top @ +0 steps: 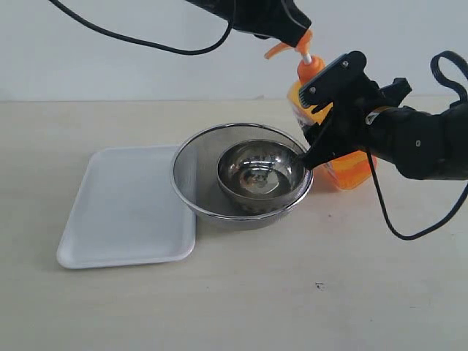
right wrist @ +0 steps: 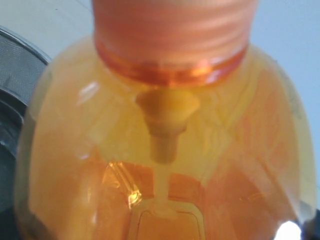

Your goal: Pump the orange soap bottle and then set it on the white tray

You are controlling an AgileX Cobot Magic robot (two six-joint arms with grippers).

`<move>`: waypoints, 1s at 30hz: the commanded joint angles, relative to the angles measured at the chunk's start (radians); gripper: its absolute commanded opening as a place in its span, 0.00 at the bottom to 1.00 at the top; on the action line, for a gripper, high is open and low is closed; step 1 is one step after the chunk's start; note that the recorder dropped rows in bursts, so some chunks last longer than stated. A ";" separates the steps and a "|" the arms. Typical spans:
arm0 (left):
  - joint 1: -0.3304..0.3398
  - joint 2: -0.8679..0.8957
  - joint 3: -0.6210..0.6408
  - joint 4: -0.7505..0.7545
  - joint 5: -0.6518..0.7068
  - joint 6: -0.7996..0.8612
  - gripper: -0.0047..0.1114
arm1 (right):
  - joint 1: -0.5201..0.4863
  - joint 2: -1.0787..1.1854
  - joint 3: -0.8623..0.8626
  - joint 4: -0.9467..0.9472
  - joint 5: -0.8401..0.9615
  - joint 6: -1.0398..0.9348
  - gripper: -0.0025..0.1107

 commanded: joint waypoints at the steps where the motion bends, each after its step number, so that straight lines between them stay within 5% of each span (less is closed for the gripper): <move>1: -0.015 0.053 0.028 0.069 0.107 -0.009 0.08 | 0.003 -0.007 -0.009 -0.022 -0.015 0.002 0.02; 30: -0.017 0.108 0.028 0.076 0.132 -0.013 0.08 | 0.003 -0.007 -0.011 -0.022 -0.012 0.002 0.02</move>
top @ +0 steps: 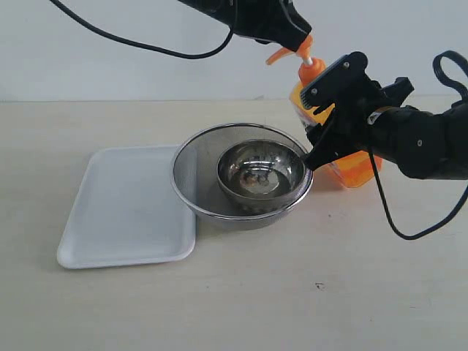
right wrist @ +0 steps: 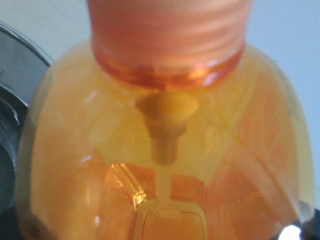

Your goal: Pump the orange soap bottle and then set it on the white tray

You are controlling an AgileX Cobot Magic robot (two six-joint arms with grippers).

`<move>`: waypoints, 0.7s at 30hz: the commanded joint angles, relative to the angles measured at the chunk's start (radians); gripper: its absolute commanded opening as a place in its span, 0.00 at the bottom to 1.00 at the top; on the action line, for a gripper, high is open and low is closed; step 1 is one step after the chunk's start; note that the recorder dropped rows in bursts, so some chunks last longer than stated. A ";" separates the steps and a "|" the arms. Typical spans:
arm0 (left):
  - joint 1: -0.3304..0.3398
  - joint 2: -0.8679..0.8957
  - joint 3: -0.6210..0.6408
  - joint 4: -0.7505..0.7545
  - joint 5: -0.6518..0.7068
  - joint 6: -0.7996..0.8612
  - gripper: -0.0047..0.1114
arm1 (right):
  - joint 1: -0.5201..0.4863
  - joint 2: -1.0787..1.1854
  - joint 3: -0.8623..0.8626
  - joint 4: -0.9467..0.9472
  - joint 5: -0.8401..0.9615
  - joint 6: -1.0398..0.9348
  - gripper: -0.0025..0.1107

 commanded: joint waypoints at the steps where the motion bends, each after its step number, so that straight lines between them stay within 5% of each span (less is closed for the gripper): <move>1: -0.017 0.085 0.032 0.073 0.124 -0.005 0.08 | 0.010 -0.007 -0.011 -0.022 -0.014 0.021 0.02; 21: -0.019 0.091 0.032 0.073 0.124 -0.007 0.08 | 0.010 -0.007 -0.011 -0.022 -0.014 0.021 0.02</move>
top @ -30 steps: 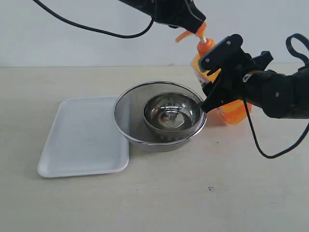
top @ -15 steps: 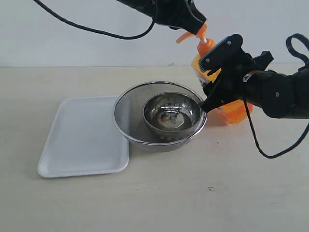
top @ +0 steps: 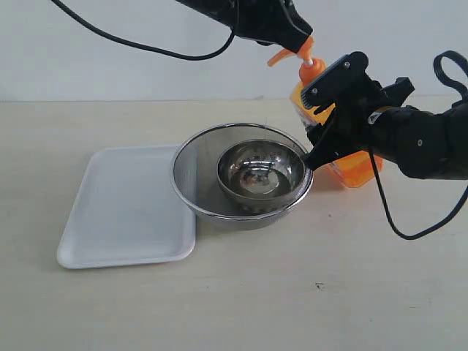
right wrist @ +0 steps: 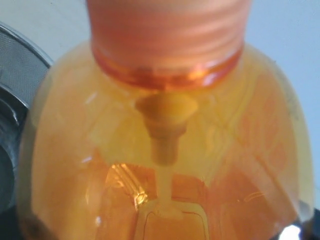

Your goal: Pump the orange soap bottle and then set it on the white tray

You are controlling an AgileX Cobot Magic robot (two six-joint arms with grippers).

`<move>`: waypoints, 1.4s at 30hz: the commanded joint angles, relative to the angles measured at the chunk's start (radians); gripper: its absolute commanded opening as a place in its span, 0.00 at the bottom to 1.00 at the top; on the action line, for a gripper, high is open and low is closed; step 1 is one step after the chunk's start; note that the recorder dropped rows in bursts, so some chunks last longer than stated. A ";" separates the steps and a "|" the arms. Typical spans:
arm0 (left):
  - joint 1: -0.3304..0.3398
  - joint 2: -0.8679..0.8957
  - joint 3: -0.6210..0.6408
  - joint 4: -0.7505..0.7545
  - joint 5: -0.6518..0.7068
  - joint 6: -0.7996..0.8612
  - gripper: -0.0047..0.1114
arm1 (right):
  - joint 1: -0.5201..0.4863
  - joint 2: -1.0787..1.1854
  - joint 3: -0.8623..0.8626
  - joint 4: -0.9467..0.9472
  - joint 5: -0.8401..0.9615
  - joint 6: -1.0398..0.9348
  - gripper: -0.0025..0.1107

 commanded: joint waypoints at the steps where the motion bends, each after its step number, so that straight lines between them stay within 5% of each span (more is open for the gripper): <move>1: -0.026 0.085 0.039 0.080 0.124 -0.007 0.08 | 0.010 -0.007 -0.011 -0.025 -0.014 0.023 0.02; 28: -0.049 0.151 0.039 0.088 0.120 -0.021 0.08 | 0.010 -0.007 -0.011 -0.025 -0.014 0.023 0.02; 42: -0.049 0.024 0.039 0.103 0.067 -0.025 0.08 | 0.010 -0.007 -0.011 -0.025 -0.014 0.023 0.02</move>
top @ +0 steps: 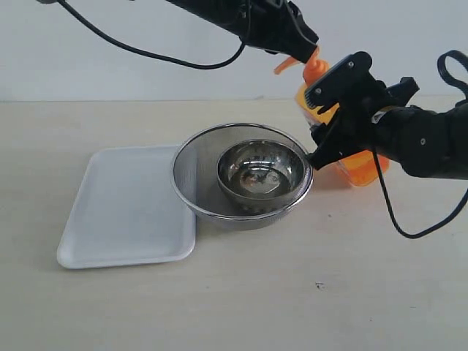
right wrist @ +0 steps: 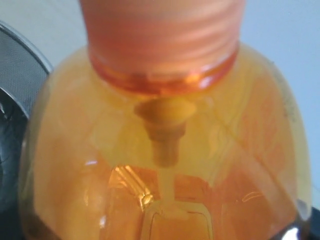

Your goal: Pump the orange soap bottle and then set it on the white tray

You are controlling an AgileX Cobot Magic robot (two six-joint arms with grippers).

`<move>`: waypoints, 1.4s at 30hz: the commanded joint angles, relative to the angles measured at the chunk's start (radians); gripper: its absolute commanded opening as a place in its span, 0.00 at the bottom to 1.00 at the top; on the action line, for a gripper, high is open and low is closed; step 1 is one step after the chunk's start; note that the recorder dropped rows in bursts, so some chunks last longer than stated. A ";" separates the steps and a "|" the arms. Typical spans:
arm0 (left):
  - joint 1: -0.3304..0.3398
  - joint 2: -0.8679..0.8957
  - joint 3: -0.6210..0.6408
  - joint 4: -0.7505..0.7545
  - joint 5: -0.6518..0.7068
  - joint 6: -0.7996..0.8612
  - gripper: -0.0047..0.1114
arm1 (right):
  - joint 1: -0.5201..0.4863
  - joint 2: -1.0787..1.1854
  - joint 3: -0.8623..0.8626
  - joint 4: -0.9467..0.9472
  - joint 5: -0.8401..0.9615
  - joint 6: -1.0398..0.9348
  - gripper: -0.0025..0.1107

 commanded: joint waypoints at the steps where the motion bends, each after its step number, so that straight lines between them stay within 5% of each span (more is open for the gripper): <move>1: -0.022 0.000 0.041 0.076 0.094 -0.008 0.08 | 0.020 -0.007 -0.011 -0.036 -0.016 0.038 0.02; 25: 0.046 -0.347 0.041 0.100 -0.087 -0.005 0.08 | 0.020 -0.007 -0.011 -0.036 -0.017 0.038 0.02; 42: 0.046 -0.144 0.041 0.091 0.012 -0.037 0.08 | 0.020 -0.007 -0.011 -0.036 -0.017 0.038 0.02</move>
